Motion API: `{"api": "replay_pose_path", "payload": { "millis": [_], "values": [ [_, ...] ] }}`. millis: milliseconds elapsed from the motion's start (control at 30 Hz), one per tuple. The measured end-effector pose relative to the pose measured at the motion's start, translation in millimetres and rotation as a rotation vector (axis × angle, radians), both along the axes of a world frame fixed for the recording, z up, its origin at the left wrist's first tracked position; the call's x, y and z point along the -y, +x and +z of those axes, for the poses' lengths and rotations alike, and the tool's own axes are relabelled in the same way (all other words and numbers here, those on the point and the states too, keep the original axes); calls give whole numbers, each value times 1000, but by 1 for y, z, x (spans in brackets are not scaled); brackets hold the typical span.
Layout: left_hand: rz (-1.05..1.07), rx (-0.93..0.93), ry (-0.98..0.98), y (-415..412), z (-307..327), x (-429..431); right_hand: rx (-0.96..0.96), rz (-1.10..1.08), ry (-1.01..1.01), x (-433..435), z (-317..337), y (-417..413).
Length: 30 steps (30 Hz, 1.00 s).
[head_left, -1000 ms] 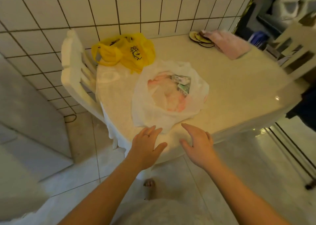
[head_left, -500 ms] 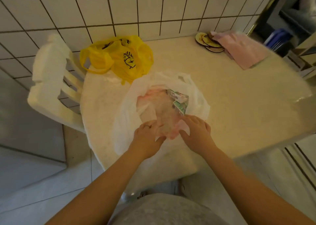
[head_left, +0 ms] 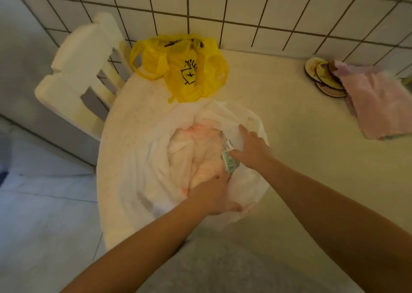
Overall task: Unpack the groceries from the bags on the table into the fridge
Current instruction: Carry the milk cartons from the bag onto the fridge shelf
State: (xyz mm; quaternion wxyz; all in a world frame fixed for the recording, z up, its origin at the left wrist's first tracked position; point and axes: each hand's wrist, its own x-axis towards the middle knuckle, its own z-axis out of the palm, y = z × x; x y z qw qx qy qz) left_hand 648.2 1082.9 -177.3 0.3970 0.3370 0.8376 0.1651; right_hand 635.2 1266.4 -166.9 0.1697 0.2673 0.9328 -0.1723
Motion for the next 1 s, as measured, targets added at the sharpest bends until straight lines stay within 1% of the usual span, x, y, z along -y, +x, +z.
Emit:
{"api": "replay_pose_path", "payload": {
  "millis": [100, 167, 233, 300, 367, 467, 567, 633, 700, 733, 767, 800, 833, 900, 933, 967, 1000],
  "values": [
    [37, 4, -43, 8, -3, -11, -62, 48, -101, -7, -7, -8],
    [24, -20, -17, 10, -4, -13, -146, 39, -188, -9, -9, -7],
    [24, -49, 35, 16, -5, -16, -272, 23, -288, -21, -11, -4],
    [11, -74, 90, 20, -6, -21, -394, 2, -312, -35, -11, -2],
    [-20, -94, 103, 21, -7, -28, -459, -58, -279, -49, -12, -2],
    [-71, -108, 91, 23, -6, -41, -423, -175, -205, -68, -19, 1],
    [-104, -66, 61, 28, -3, -50, -293, -204, -107, -86, -30, 9],
    [-54, -23, 81, 32, -5, -51, -198, -199, -117, -90, -32, 11],
    [70, -9, 189, 33, -5, -47, -164, -237, -191, -88, -28, 8],
    [124, -35, 248, 31, -6, -44, -164, -259, -207, -86, -24, 5],
    [150, -85, 289, 28, -9, -41, -167, -259, -182, -83, -20, 3],
    [149, -155, 309, 24, -12, -38, -185, -220, -115, -78, -15, 3],
    [125, -239, 316, 19, -16, -35, -253, -146, -28, -74, -12, 4],
    [39, -382, 293, 11, -22, -30, -493, 98, 128, -62, -2, 5],
    [-11, -419, 282, 8, -25, -28, -599, 227, 152, -56, 3, 3],
    [-73, -429, 269, 7, -26, -28, -658, 344, 131, -52, 4, -1],
    [-141, -423, 242, 8, -25, -29, -653, 444, 75, -48, 6, -6]
  ]
}}
